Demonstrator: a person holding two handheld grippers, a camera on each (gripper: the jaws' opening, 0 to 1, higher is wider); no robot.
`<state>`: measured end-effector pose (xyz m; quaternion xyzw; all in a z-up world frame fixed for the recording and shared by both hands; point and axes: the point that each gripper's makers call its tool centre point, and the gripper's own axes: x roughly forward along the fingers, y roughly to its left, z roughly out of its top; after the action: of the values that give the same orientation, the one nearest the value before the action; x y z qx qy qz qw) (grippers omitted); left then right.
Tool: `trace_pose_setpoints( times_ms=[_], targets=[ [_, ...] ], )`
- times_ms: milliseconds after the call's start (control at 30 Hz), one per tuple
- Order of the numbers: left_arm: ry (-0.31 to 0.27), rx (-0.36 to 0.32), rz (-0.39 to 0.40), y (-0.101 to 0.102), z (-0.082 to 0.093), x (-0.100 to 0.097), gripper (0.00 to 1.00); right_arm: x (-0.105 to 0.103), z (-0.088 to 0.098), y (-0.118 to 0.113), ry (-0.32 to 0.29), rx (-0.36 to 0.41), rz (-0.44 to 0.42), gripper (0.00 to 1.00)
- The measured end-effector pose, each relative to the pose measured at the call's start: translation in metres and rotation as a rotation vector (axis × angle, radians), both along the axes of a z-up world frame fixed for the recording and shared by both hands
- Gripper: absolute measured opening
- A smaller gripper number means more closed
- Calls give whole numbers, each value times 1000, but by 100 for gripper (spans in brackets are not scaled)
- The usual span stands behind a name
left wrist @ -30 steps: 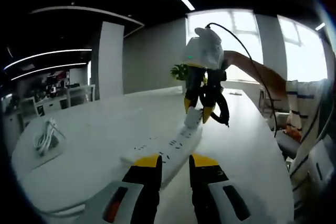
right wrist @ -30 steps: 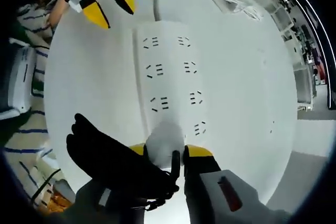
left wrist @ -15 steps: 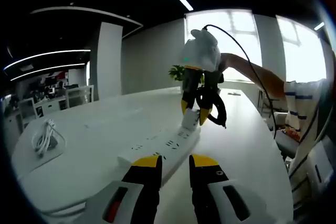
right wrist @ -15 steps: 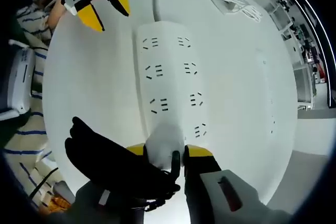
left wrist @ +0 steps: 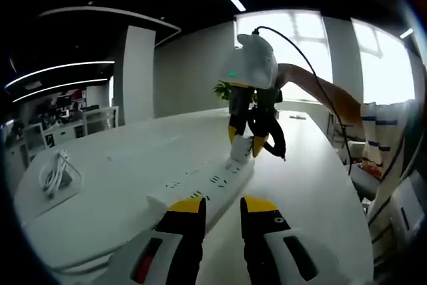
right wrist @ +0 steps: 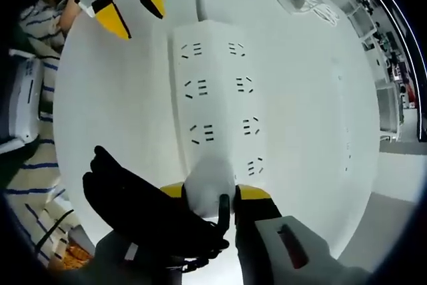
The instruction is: Straighten the power strip on the desk, plug the charger into it
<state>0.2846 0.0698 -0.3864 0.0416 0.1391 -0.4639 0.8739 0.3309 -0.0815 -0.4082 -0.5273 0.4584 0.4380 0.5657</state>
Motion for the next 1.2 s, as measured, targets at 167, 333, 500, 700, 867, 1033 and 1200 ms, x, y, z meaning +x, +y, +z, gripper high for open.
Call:
trace_pose_setpoints(
  times_ms=[167, 333, 500, 700, 867, 1033, 1200],
  targets=[
    [4, 6, 0, 0, -2, 0, 21, 0, -1, -1, -20, -63, 6, 25],
    [4, 3, -2, 0, -1, -1, 21, 5, 1, -4, -39, -50, 8, 25],
    [12, 5, 4, 1, -3, 1, 21, 4, 0, -3, -50, -16, 13, 25],
    [12, 8, 13, 2, -4, 3, 21, 5, 0, -2, -87, 42, 21, 26],
    [12, 11, 13, 2, -5, 3, 21, 6, 1, 0, -115, 89, 33, 26],
    [11, 9, 17, 3, -4, 4, 21, 11, 4, 1, -129, 116, 45, 27],
    [13, 8, 18, 3, -4, 4, 21, 15, 7, 2, -135, 144, 45, 27]
  ],
)
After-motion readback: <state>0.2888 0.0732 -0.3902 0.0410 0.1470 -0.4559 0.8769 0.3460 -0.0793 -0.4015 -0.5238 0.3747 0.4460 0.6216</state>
